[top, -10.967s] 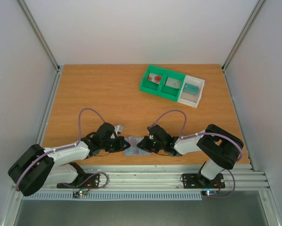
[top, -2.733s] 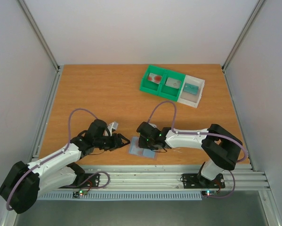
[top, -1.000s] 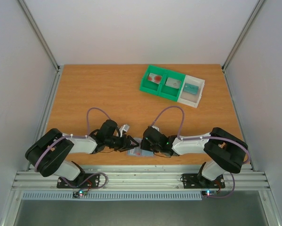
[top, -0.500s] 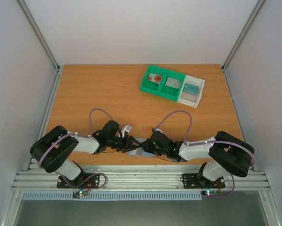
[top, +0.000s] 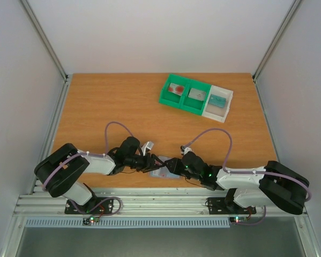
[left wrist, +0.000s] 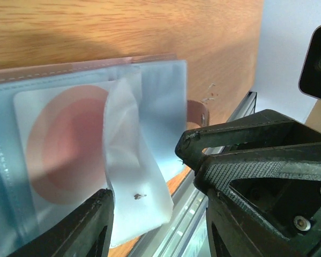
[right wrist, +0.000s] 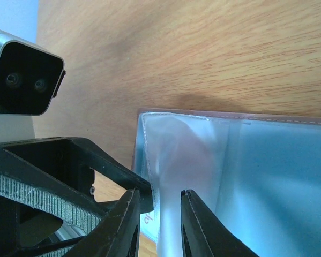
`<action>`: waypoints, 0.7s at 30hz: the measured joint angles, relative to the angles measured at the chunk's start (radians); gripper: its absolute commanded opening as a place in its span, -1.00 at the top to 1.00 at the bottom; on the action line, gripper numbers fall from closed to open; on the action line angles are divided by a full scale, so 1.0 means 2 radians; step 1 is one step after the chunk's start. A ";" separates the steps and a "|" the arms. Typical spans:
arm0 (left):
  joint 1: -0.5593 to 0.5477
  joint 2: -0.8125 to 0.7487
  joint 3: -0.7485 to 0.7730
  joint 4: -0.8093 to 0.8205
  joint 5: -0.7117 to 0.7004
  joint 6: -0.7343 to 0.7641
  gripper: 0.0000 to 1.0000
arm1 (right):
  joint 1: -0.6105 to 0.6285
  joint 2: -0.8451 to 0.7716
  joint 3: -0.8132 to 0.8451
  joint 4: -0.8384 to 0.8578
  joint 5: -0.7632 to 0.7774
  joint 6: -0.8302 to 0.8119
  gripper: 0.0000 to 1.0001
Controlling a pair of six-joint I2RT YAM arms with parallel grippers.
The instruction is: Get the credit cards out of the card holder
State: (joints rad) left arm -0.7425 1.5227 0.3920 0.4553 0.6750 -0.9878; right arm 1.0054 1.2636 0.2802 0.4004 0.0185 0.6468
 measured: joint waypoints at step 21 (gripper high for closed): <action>-0.066 0.032 0.078 -0.001 -0.025 -0.018 0.05 | 0.000 -0.274 0.020 -0.294 0.096 -0.018 0.50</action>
State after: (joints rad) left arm -0.8738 1.5864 0.5472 0.4541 0.6254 -1.0237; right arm 1.0058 0.7151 0.3199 -0.1875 0.2104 0.6117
